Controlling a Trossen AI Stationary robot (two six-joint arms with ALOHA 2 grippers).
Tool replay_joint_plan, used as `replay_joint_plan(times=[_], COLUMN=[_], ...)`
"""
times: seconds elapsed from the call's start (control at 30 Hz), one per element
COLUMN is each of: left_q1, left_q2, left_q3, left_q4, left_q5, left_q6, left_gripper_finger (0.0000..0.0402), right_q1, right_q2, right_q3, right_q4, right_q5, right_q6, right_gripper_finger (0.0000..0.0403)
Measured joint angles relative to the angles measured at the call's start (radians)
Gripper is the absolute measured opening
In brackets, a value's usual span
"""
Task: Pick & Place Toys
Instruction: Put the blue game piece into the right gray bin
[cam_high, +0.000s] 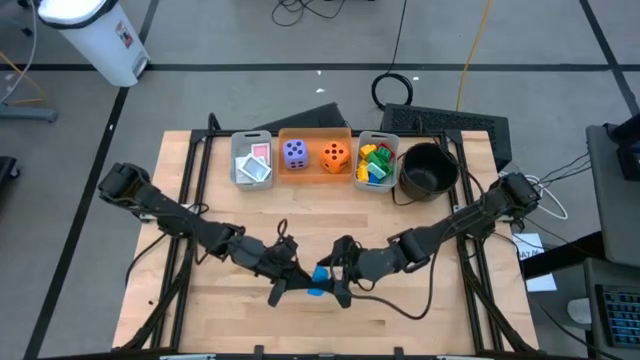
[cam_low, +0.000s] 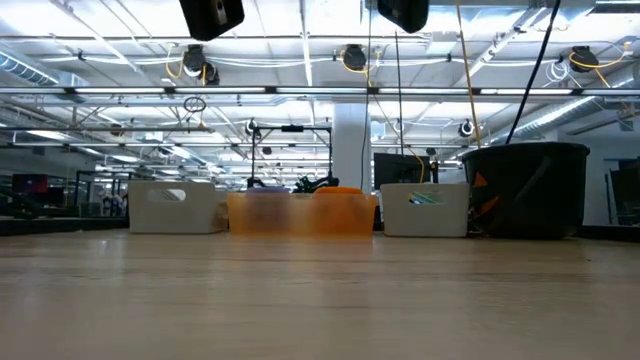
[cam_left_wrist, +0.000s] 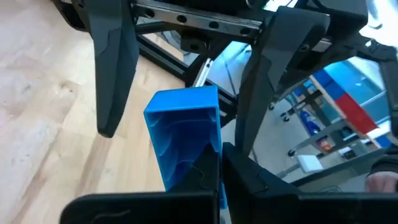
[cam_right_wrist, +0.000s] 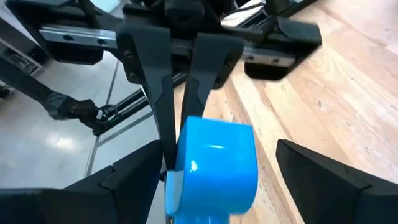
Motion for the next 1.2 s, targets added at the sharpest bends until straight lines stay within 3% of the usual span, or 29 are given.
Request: replay_joint_plan(times=[0.23,0.57,0.73,0.97,1.2], left_q1=[-0.021,-0.031,-0.024,0.007,0.024], left_q2=[-0.008,-0.008,-0.008,-0.008,-0.008], left_q3=[0.000,0.000,0.000,0.001,0.001], left_q4=[-0.008,-0.021,-0.023,-0.020,-0.020], left_q5=[-0.041,-0.032,-0.041,-0.022,0.004], left_q6=[0.033,0.038,0.037,0.026,0.017], left_gripper_finger=[0.0002,0.0002,0.0001,0.0001,0.0001], right_q1=[0.002,-0.012,-0.010,-0.004,-0.010], right_q2=[-0.037,-0.122,-0.126,-0.126,-0.126], right_q3=[-0.086,-0.334,-0.380,-0.380,-0.380], right_q4=[0.063,0.483,0.631,0.650,0.646], right_q5=[-0.010,-0.020,-0.025,-0.051,-0.049], right_q6=[0.046,0.108,0.100,0.048,0.048], right_gripper_finger=[0.0270,0.0204,0.0179,0.0173,0.0199])
